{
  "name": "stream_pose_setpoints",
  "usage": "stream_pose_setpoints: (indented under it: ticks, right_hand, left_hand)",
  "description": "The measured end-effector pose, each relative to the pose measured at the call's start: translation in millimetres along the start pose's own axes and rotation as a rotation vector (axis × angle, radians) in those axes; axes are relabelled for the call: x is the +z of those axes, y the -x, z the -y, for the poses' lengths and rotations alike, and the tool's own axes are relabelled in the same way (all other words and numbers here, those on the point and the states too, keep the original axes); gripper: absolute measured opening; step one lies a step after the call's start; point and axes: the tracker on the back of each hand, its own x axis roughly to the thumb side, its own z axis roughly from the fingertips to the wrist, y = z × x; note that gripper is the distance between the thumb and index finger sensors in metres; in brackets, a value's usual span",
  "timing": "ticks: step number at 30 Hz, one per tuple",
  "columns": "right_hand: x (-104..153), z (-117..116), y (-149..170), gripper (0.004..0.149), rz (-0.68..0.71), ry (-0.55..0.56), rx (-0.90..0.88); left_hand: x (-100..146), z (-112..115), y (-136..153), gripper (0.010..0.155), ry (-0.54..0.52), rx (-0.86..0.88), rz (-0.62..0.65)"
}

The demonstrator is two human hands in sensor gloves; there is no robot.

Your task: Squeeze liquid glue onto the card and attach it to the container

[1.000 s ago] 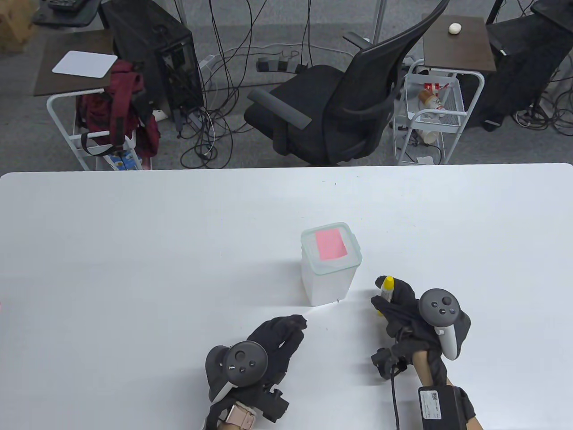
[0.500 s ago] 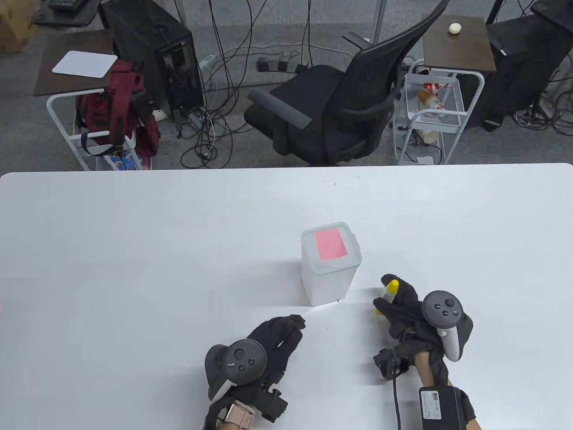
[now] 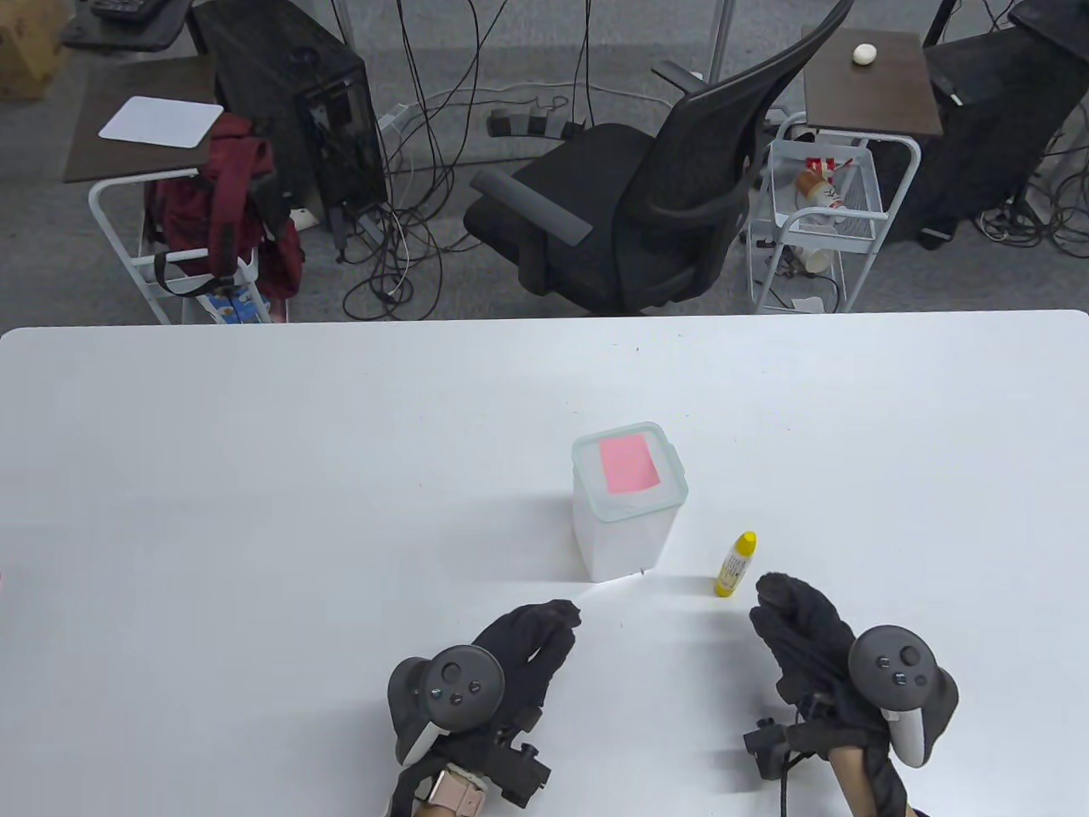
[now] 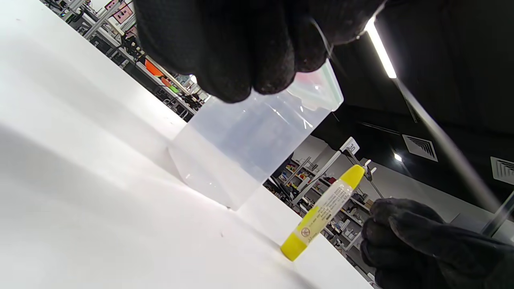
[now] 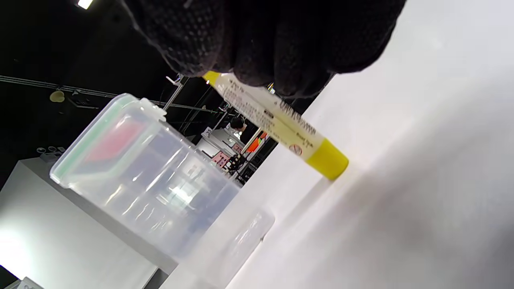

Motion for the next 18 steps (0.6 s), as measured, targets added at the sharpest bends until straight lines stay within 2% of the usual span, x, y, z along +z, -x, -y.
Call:
stream_pose_setpoints:
  ticks: [3,8,14,18]
  right_hand:
    - [4,-11,-2,0.037,-0.001,-0.051,-0.043]
    - [7,-17,-5,0.037,0.027,-0.053,-0.027]
    - [8,-18,-6,0.037,0.048,-0.060,-0.024]
    - [10,-12,-10,0.036,0.086,-0.024,-0.008]
  left_hand:
    - [1,1,0,0.041,0.004,0.012,-0.004]
    - [2,0,2,0.041,0.002,-0.002,-0.006]
    - [2,0,4,0.041,-0.009,0.024,-0.023]
    - [2,-4,1,0.041,-0.039,0.012,-0.012]
